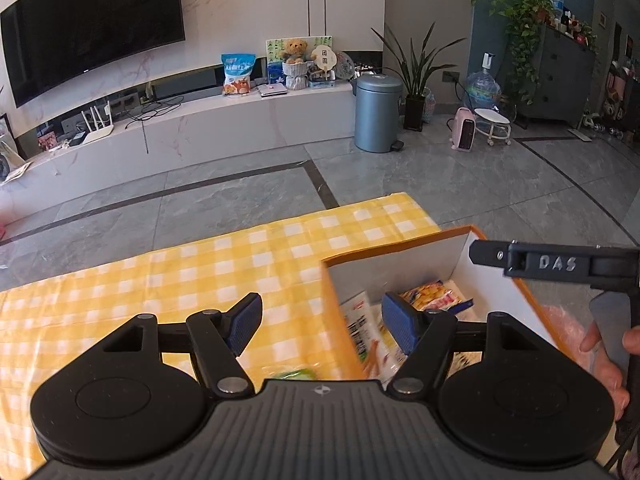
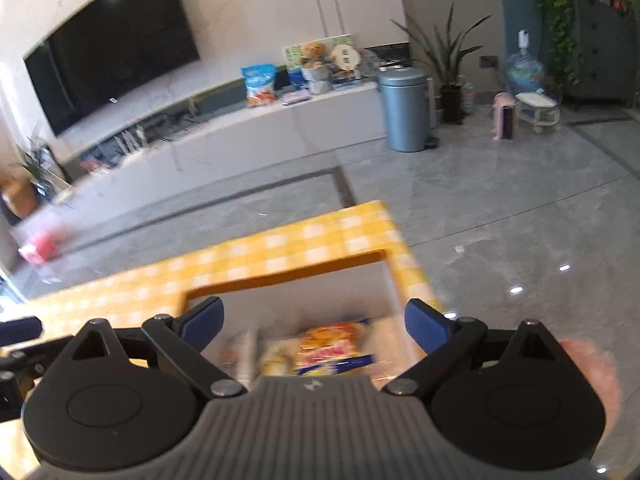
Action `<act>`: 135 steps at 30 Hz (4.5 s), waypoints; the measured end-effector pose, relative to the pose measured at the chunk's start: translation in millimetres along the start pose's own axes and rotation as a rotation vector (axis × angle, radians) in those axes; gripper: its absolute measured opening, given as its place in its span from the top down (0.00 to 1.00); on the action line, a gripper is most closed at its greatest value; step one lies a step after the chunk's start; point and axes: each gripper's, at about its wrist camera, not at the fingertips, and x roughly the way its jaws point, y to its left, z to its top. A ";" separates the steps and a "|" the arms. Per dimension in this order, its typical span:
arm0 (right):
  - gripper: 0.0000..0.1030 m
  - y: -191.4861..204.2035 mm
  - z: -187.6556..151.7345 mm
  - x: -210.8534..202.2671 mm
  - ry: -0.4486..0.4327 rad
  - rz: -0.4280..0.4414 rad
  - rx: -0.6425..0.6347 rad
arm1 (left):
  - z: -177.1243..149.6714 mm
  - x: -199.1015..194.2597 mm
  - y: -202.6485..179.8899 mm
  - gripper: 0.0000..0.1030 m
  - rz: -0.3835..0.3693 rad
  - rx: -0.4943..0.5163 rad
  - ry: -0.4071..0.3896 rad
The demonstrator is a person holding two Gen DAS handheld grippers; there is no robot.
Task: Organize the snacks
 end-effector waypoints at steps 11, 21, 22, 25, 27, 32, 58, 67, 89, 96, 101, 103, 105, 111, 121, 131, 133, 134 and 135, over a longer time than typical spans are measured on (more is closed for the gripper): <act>0.07 72.6 -11.4 -42.0 -0.015 0.302 -0.107 | -31.2 -58.8 58.9 0.22 0.102 -0.008 -0.031; 0.06 134.5 -44.0 -65.3 -0.003 0.410 -0.188 | -76.0 -74.5 123.9 0.22 0.084 -0.179 -0.018; 0.06 140.3 -48.2 -64.5 0.001 0.407 -0.194 | -82.1 -73.7 130.0 0.22 0.096 -0.196 -0.011; 0.06 155.6 -60.1 -60.2 0.007 0.390 -0.198 | -98.2 -71.4 147.9 0.22 0.124 -0.250 -0.019; 0.06 165.3 -67.4 -56.6 0.016 0.379 -0.212 | -107.4 -67.3 161.5 0.22 0.122 -0.288 -0.010; 0.06 179.6 -78.5 -40.8 0.009 0.314 -0.169 | -122.7 -41.1 192.3 0.22 0.093 -0.379 0.046; 0.15 218.3 -162.8 126.0 0.253 0.013 -0.233 | -183.9 34.9 226.6 0.22 0.055 -0.466 0.245; 0.49 244.9 -176.9 126.0 0.211 -0.048 -0.412 | -185.2 36.2 227.9 0.22 0.058 -0.471 0.260; 0.32 225.8 -126.3 98.6 0.286 -0.117 -0.417 | -186.1 33.8 247.2 0.22 0.010 -0.577 0.244; 0.26 240.9 -123.6 138.4 0.346 -0.340 -0.566 | -185.7 33.3 242.4 0.22 0.047 -0.551 0.240; 0.29 246.6 -132.8 176.2 0.422 -0.451 -0.664 | -185.7 33.8 243.6 0.22 0.044 -0.562 0.238; 0.37 239.9 -125.6 181.2 0.429 -0.443 -0.595 | -185.3 34.8 243.2 0.22 0.038 -0.563 0.239; 0.50 231.9 -117.1 182.1 0.462 -0.387 -0.506 | -185.2 35.5 242.0 0.22 0.030 -0.558 0.238; 0.52 226.3 -125.0 165.8 0.473 -0.276 -0.485 | -184.2 37.2 235.8 0.22 0.018 -0.535 0.244; 0.44 212.8 -167.3 121.2 0.396 -0.087 -0.403 | -182.9 34.7 233.7 0.22 0.071 -0.472 0.224; 0.51 195.2 -166.7 114.1 0.323 -0.041 -0.317 | -175.9 35.8 216.1 0.21 -0.006 -0.474 0.222; 0.51 192.4 -167.1 111.5 0.322 -0.024 -0.295 | -171.7 36.7 206.5 0.20 -0.018 -0.465 0.220; 0.51 191.1 -166.5 108.2 0.319 -0.016 -0.279 | -169.2 38.6 200.7 0.20 -0.026 -0.450 0.223; 0.51 187.6 -165.3 99.7 0.306 -0.014 -0.274 | -166.8 41.4 194.3 0.19 -0.035 -0.434 0.230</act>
